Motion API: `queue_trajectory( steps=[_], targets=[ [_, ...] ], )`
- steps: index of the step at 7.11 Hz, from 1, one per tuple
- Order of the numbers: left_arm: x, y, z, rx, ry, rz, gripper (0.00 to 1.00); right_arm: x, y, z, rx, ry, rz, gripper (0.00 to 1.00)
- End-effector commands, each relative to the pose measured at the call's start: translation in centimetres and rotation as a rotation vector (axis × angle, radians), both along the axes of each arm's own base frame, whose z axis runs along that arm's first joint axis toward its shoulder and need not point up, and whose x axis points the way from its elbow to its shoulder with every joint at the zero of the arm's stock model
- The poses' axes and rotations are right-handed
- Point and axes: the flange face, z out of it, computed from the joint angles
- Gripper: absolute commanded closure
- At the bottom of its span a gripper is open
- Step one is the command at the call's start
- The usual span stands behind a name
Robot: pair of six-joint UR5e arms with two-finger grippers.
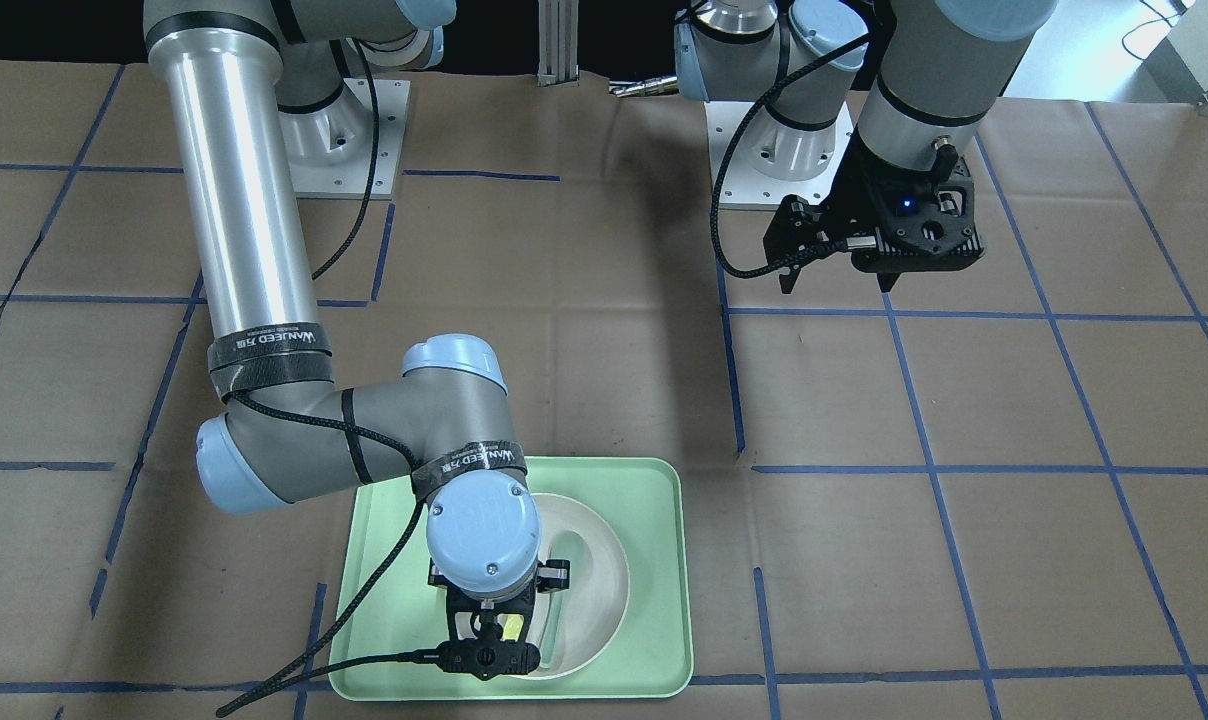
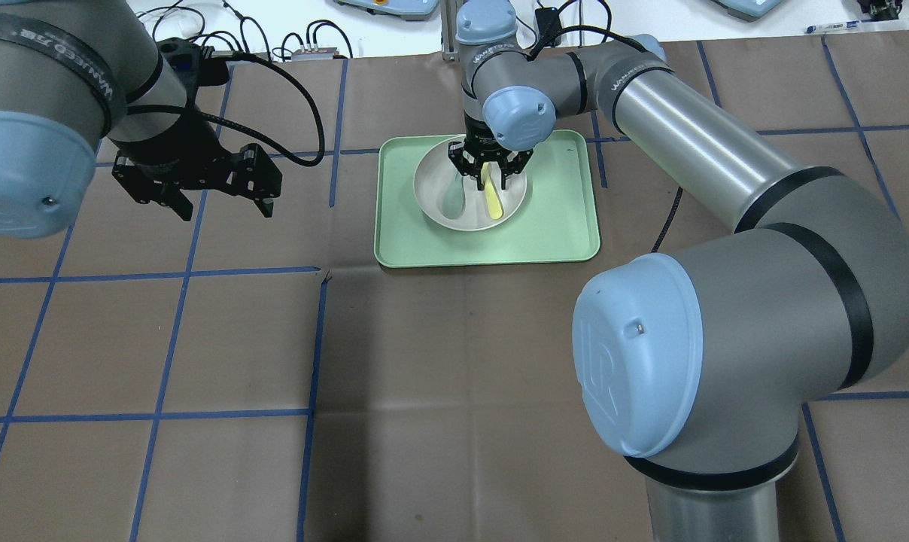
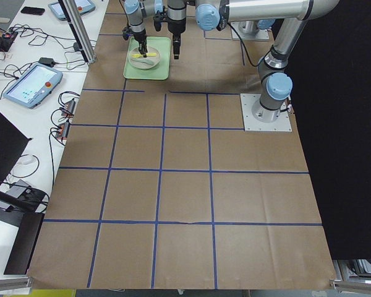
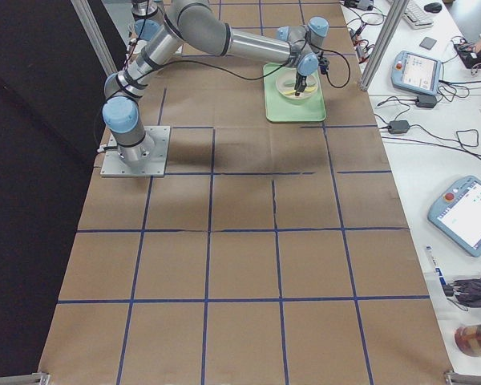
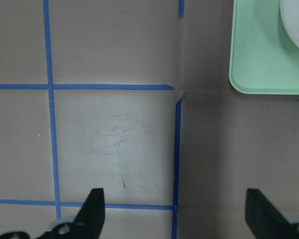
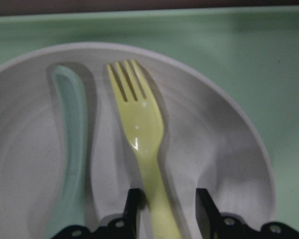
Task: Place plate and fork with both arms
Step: 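Lower the right gripper and grasp the yellow fork's handle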
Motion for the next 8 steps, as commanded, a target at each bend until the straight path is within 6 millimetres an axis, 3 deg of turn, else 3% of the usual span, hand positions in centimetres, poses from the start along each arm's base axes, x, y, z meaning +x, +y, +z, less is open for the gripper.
queue_trajectory(
  steps=[1, 4, 7, 8],
  targets=[
    [0.00, 0.03, -0.10, 0.002, -0.001, -0.001, 0.00, 0.01, -0.05, 0.07, -0.002, -0.001, 0.000, 0.56],
    [0.00, 0.05, -0.17, 0.004, 0.000, -0.001, 0.00, 0.02, -0.02, -0.23, 0.003, -0.001, 0.000, 0.62],
    [0.00, 0.09, -0.32, 0.007, 0.000, 0.000, 0.00, -0.02, -0.02, -0.26, 0.007, -0.007, -0.002, 0.91],
    [0.00, 0.09, -0.33, 0.007, 0.000, -0.001, 0.00, 0.00, -0.03, -0.21, 0.008, -0.009, -0.003, 0.96]
  ],
)
